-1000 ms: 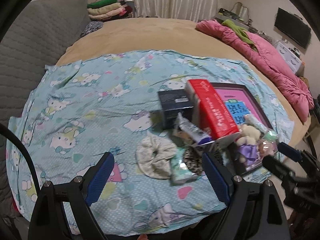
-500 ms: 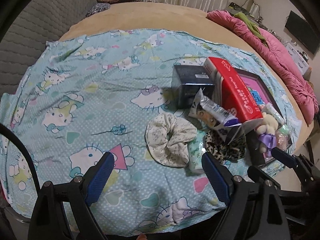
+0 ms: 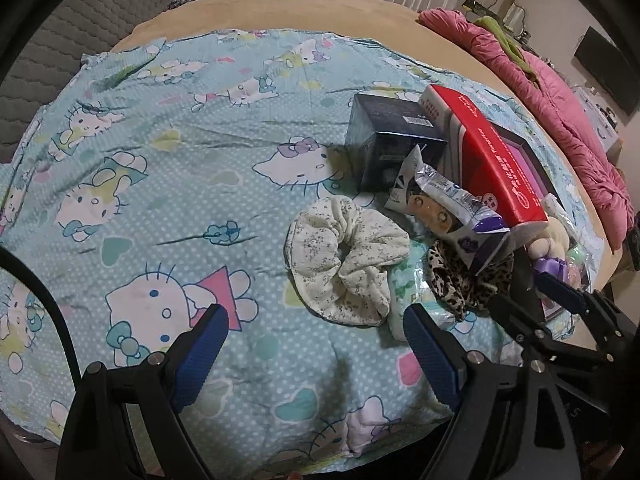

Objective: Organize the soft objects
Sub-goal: 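Grasp the white scrunchie with left while right grasps the snack bag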

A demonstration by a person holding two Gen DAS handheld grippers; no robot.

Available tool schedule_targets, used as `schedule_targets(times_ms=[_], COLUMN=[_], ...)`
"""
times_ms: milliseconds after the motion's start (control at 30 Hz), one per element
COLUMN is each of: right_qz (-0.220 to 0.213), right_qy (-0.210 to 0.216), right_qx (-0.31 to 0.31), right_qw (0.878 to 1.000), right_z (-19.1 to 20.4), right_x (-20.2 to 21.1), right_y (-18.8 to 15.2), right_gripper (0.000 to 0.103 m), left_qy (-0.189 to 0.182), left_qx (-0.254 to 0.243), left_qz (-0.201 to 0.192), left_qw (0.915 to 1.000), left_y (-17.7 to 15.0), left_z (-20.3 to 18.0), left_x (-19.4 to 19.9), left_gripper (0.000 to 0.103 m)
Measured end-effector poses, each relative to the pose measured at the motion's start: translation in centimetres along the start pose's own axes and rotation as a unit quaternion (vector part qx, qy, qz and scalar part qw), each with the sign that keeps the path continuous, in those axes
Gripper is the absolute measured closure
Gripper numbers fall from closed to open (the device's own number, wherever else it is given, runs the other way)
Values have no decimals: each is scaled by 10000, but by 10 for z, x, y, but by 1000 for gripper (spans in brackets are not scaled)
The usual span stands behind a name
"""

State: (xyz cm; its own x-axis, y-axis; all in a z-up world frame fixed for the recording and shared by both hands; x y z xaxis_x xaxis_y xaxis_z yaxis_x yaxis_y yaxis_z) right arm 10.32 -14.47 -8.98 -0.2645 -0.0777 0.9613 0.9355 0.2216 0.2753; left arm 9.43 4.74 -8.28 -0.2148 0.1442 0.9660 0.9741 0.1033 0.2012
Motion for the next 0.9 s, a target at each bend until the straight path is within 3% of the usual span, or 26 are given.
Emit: schedule_targets(times_ms=[133, 300, 433, 567, 700, 867, 900], right_qz=[-463, -711, -224, 158, 517, 734, 729], right_qy=[-39, -135, -291, -893, -1261, -1372, -1397], right_qx=[263, 1296, 2031, 2864, 3200, 3423, 3457], right_qw=[9986, 9889, 9785, 9538, 9376, 9266, 9250], right_z=[8, 31, 50, 75, 84, 88, 88], right_x=[23, 43, 30, 9, -13, -31, -33], right_y=[7, 38, 60, 69, 75, 77, 78], right_gripper=[23, 23, 23, 24, 24, 24, 24], left_qy=[-101, -259, -303, -348, -546, -670, -701], left_qx=[76, 210, 348, 435, 450, 329, 294], left_qz=[-50, 40, 120, 171, 213, 130, 119], left_qw=[9999, 9994, 9989, 9983, 9973, 9971, 9970], left_y=[2, 8, 14, 23, 35, 43, 44], left_z=[5, 12, 19, 26, 29, 26, 24], left_x=[-2, -13, -25, -37, -50, -59, -60], left_gripper=[14, 14, 14, 14, 15, 32, 43])
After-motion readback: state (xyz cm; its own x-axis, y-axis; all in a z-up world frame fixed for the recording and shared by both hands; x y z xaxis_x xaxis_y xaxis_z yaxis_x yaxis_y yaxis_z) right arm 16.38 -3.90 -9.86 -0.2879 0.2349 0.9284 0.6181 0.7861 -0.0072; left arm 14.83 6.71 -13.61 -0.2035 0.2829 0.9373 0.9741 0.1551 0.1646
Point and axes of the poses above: each gripper's, at about its wrist camera, not at the fingertips, and x roughly against the way its jaws point, z to its left, y to its top, the point moved 2 cm from there along -x, roughly the way its jaws point, and after that the axes turned 12 degrees about z, right-handed, at the moved point
